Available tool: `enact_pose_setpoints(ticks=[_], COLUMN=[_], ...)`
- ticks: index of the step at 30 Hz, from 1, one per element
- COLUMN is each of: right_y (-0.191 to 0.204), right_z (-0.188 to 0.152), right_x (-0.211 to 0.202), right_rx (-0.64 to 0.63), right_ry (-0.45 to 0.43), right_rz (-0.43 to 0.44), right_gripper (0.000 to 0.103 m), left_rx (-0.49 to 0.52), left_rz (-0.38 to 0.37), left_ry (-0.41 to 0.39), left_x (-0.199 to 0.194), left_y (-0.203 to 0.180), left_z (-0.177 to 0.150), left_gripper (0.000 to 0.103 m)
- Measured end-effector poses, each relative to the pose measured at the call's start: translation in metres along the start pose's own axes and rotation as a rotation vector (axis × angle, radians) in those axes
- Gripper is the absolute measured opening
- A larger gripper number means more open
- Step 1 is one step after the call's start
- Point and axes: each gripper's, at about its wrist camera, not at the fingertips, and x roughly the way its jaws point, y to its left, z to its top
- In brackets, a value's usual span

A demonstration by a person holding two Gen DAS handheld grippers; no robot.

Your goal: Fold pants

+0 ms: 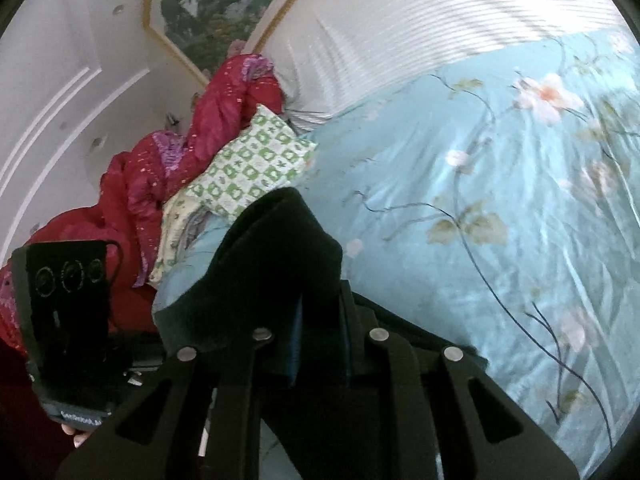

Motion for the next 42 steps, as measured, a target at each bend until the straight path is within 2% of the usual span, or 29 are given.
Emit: enact_pose_setpoints(ticks=[9,14,15,16,19,21,23,24,28,31,35,37,42], right_y=[-0.014,-0.021,-0.022,-0.022,-0.021,-0.02,-0.017,-0.014,-0.001,0.011,0.029,0.039,0.064], right_z=[-0.013,-0.017,-0.018,-0.019,-0.024,-0.026,-0.028,-0.028,-0.026,-0.024,-0.019,-0.015,-0.006], right_x=[-0.009,-0.028,-0.033,-0.038,-0.05,-0.055,-0.061,-0.064,-0.071,-0.074,-0.068,-0.061,-0.051], right_rx=[0.029,0.07,0.075,0.077,0.103,0.126,0.133,0.133,0.135,0.139,0.112,0.09,0.012], right_ry=[0.013,0.007,0.001,-0.009,-0.022,-0.029,-0.046,-0.059,-0.083,-0.108,-0.119,-0.112,-0.122], right_rz=[-0.085,-0.161,-0.174,-0.194,-0.252,-0.288,-0.317,-0.324,-0.365,-0.384,-0.404,-0.421,-0.478], right_gripper=[0.015,0.015,0.015,0.015,0.017,0.026,0.051,0.055,0.058,0.062,0.07,0.071,0.073], left_rx=[0.034,0.044,0.046,0.045,0.042,0.059,0.067,0.067,0.047,0.024,-0.009,-0.037,-0.119], left_rz=[-0.016,-0.022,-0.026,-0.047,-0.095,-0.101,-0.115,-0.124,-0.158,-0.157,-0.139,-0.11,-0.075], left_ry=[0.057,0.085,0.088,0.095,0.109,0.107,0.115,0.119,0.128,0.103,0.057,0.034,-0.012], left_x=[0.03,0.042,0.043,0.044,0.044,0.043,0.041,0.039,0.026,0.01,-0.011,-0.02,-0.034], left_y=[-0.007,-0.007,-0.008,-0.007,-0.01,-0.013,-0.014,-0.013,-0.006,0.003,0.018,0.03,0.06], left_z=[-0.007,-0.011,-0.013,-0.013,-0.014,-0.016,-0.017,-0.018,-0.022,-0.025,-0.024,-0.02,-0.012], left_gripper=[0.024,0.029,0.034,0.043,0.053,0.056,0.058,0.059,0.066,0.068,0.073,0.077,0.077])
